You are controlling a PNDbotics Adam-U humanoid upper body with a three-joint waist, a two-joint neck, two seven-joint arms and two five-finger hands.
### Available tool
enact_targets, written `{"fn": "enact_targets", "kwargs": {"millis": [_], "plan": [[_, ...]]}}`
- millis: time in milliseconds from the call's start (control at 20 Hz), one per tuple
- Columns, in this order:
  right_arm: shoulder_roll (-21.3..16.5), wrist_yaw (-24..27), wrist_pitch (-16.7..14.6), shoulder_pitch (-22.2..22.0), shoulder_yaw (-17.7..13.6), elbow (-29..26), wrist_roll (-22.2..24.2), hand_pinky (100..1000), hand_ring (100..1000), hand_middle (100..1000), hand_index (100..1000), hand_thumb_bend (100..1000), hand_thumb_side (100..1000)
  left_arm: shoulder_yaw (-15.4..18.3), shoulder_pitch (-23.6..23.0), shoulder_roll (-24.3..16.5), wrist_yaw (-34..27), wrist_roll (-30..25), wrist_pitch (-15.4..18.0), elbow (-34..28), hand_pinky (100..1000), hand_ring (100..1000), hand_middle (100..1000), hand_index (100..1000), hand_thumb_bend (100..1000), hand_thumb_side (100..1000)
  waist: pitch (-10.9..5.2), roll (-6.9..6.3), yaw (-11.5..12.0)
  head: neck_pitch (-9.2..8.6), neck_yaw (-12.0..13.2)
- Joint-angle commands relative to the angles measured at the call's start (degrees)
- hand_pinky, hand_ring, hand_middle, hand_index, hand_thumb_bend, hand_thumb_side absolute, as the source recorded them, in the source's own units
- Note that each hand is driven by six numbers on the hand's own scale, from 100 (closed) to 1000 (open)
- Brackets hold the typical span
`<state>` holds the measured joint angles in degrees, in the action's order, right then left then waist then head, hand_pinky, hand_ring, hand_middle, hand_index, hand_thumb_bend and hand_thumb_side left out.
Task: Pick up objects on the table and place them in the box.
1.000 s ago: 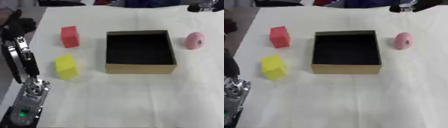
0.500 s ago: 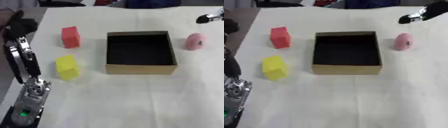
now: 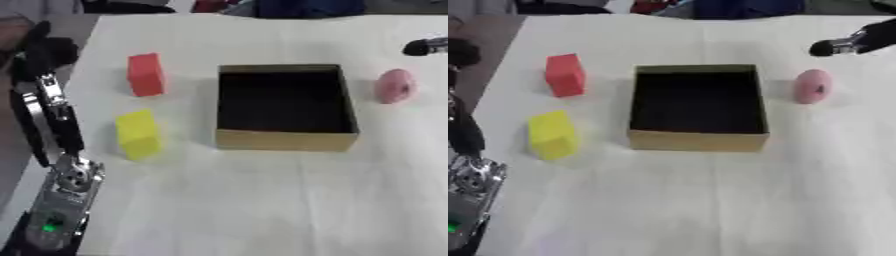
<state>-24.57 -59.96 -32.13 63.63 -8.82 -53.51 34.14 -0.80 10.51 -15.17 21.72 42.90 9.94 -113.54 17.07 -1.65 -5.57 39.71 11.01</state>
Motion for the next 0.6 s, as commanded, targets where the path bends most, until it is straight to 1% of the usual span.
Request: {"fn": "enact_targets", "kwargs": {"millis": [50, 250, 400, 600], "plan": [[-2.13, 1.24, -11.84, 0.29, -0.32, -1.6, 11.63, 979, 1000, 947, 999, 739, 816, 0.44, 0.29, -1.35, 0.29, 0.13, 0.02, -1.05, 626, 616, 563, 804, 194, 1000, -1.35, 0.13, 0.06, -0.65, 0.08], [-2.62, 1.87, -12.07, -1.19, -0.24, -1.89, 10.68, 978, 1000, 940, 999, 716, 776, 0.46, 0.26, -1.35, 0.27, 0.1, 0.02, -1.05, 626, 616, 563, 803, 193, 1000, -1.43, 0.18, 0.33, -0.66, 0.14], [-3.09, 2.18, -12.53, -2.06, 0.15, -1.99, 9.83, 973, 1000, 939, 996, 732, 759, 0.48, 0.24, -1.36, 0.28, 0.12, -0.04, -1.05, 626, 616, 563, 802, 193, 1000, -1.42, 0.17, 0.25, -0.52, 0.23], [-3.49, 2.03, -13.21, -2.87, 0.46, -2.27, 7.91, 971, 1000, 932, 991, 726, 747, 0.49, 0.28, -1.38, 0.32, 0.14, -0.08, -1.05, 625, 616, 563, 802, 193, 1000, -1.38, 0.18, -0.06, -0.57, 0.28]]}}
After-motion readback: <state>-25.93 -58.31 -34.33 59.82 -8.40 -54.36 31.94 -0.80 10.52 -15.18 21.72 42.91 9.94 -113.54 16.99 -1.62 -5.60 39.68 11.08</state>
